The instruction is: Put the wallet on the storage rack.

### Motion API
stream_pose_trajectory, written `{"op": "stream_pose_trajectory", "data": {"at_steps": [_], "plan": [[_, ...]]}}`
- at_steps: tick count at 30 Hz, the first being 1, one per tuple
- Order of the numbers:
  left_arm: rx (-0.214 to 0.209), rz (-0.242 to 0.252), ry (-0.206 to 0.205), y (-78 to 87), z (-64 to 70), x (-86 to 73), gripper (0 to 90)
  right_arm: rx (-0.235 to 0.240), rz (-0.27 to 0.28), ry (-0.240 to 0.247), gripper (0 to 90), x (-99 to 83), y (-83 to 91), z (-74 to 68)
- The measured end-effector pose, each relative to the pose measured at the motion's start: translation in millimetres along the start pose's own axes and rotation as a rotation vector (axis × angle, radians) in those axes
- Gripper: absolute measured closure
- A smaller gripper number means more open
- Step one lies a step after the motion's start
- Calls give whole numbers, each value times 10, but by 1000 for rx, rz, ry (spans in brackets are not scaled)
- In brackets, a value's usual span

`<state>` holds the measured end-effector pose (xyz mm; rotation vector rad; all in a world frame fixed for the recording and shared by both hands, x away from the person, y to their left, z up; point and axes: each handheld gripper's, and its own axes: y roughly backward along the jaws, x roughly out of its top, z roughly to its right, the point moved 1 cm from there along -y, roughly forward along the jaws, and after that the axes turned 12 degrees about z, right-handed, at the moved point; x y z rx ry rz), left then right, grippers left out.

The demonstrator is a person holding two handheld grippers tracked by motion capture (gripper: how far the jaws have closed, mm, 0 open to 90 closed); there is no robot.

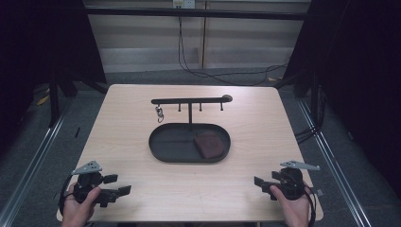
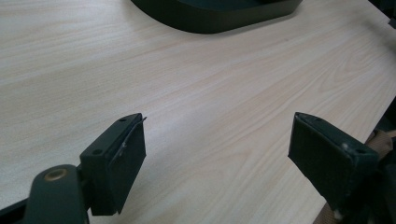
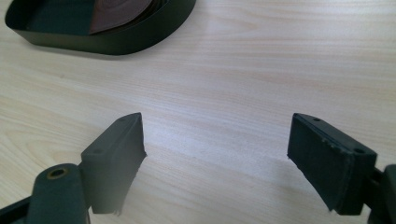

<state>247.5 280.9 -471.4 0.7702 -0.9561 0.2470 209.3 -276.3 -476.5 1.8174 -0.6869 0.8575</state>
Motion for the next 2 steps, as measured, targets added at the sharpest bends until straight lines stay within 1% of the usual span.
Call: {"op": "stream_pose_trajectory", "data": {"at_steps": [2], "plan": [[1,1,1,1,2,0,187,-6,-7,0,186,-16,-11,8]]}}
